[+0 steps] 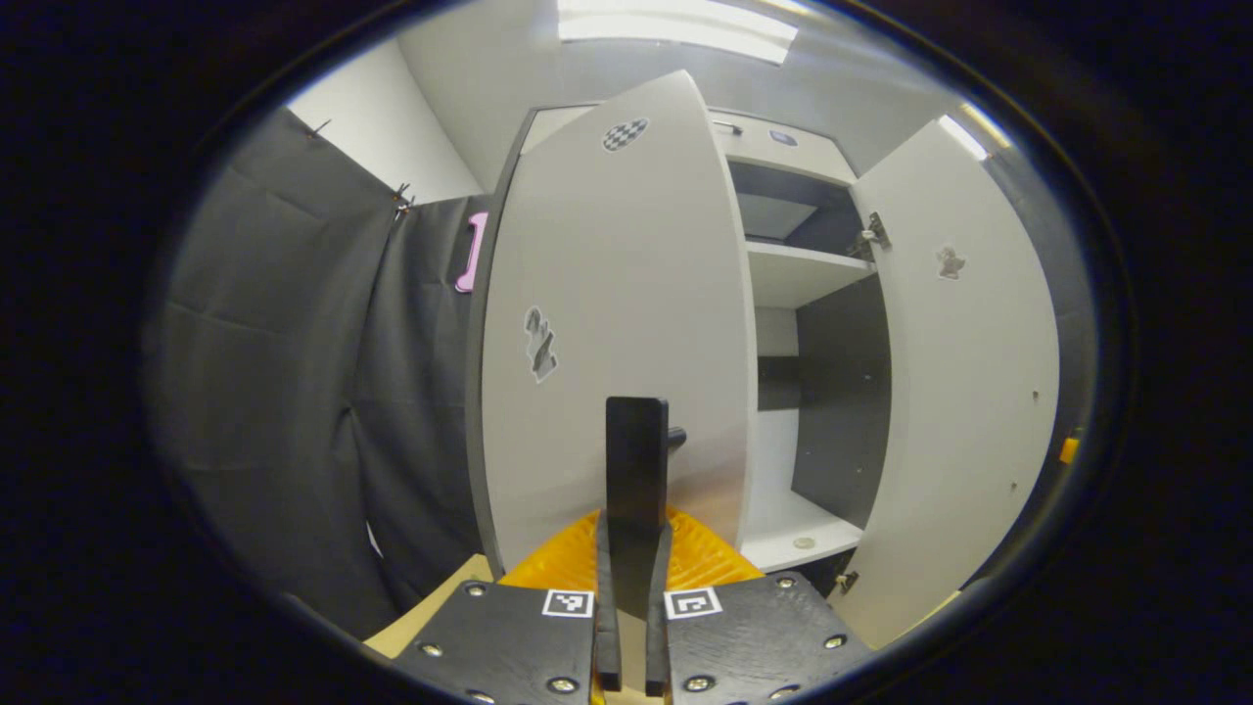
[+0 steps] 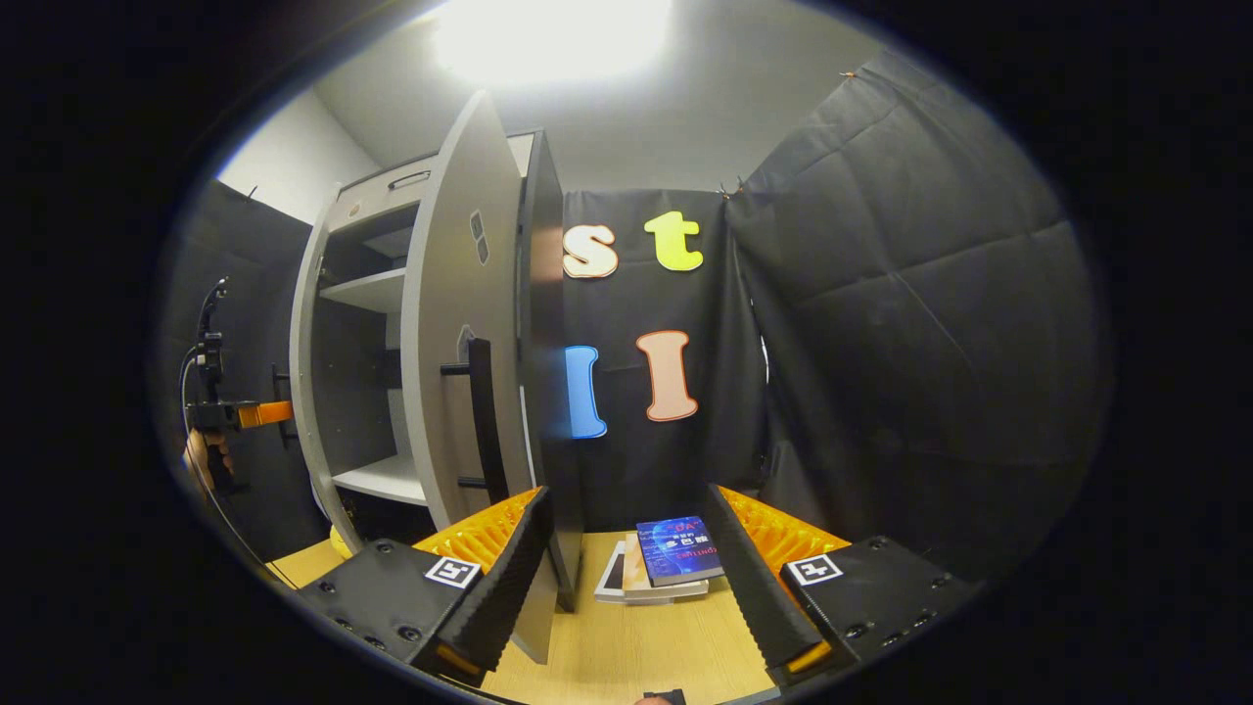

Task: Open the right door of the double-door shoe cabinet with the right hand, and open the left door with the left hand.

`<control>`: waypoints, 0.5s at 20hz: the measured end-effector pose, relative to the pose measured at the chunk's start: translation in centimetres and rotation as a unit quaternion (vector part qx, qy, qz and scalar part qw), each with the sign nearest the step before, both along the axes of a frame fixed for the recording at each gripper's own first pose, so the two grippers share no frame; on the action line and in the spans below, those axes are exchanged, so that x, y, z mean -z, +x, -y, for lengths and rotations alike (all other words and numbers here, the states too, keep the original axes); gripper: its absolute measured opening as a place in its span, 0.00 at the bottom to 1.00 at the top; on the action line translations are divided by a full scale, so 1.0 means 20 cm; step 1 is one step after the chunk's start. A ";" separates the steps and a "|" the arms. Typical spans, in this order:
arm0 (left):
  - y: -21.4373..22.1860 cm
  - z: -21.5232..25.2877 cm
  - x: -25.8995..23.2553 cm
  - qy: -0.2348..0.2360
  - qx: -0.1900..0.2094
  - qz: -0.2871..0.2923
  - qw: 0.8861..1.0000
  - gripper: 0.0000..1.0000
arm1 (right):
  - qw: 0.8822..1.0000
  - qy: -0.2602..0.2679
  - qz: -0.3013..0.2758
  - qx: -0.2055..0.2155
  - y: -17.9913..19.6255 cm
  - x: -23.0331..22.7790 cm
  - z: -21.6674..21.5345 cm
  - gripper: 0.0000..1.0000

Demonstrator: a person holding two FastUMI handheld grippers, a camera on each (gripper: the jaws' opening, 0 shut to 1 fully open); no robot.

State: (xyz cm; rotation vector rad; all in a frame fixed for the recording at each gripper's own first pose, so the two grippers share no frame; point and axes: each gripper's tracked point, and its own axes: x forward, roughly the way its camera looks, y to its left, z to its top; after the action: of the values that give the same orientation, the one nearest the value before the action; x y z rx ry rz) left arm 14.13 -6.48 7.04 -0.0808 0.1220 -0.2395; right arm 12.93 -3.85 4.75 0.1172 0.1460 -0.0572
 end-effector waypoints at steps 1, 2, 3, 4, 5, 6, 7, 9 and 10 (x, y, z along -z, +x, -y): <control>-0.01 -0.01 0.00 0.000 0.003 0.001 1.000 0.12 | 1.000 0.001 0.000 0.003 -0.01 0.00 -0.01 0.98; -0.02 -0.02 0.00 -0.002 0.004 0.001 1.000 0.12 | 1.000 0.002 -0.001 0.005 -0.01 0.00 -0.02 0.98; -0.03 -0.03 0.00 -0.005 0.006 0.000 1.000 0.12 | 1.000 0.002 -0.002 0.006 -0.02 0.00 -0.04 0.98; -0.03 -0.05 -0.01 -0.007 0.007 0.001 1.000 0.12 | 1.000 0.002 -0.001 0.007 -0.03 -0.01 -0.05 0.98; -0.03 -0.07 0.00 -0.007 0.007 0.000 1.000 0.14 | 1.000 0.000 -0.001 0.007 -0.03 -0.01 -0.06 0.98; -0.05 -0.08 -0.01 -0.006 0.005 0.000 1.000 0.11 | 1.000 -0.003 -0.001 0.007 -0.04 -0.02 -0.08 0.98; -0.05 -0.10 -0.01 -0.006 0.004 -0.001 1.000 0.11 | 1.000 -0.006 0.000 0.007 -0.05 -0.02 -0.09 0.98; -0.07 -0.14 -0.02 -0.008 0.003 0.000 1.000 0.11 | 1.000 -0.008 0.001 0.008 -0.06 -0.03 -0.12 0.98; -0.08 -0.16 -0.02 -0.009 0.003 0.001 1.000 0.11 | 1.000 -0.008 0.001 0.007 -0.07 -0.03 -0.13 0.93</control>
State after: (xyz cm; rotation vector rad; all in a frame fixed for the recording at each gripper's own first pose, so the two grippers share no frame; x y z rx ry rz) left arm 12.62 -3.32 7.43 -0.0976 0.1187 -0.2466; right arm 11.63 -1.15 5.42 0.1031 0.1423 -0.0728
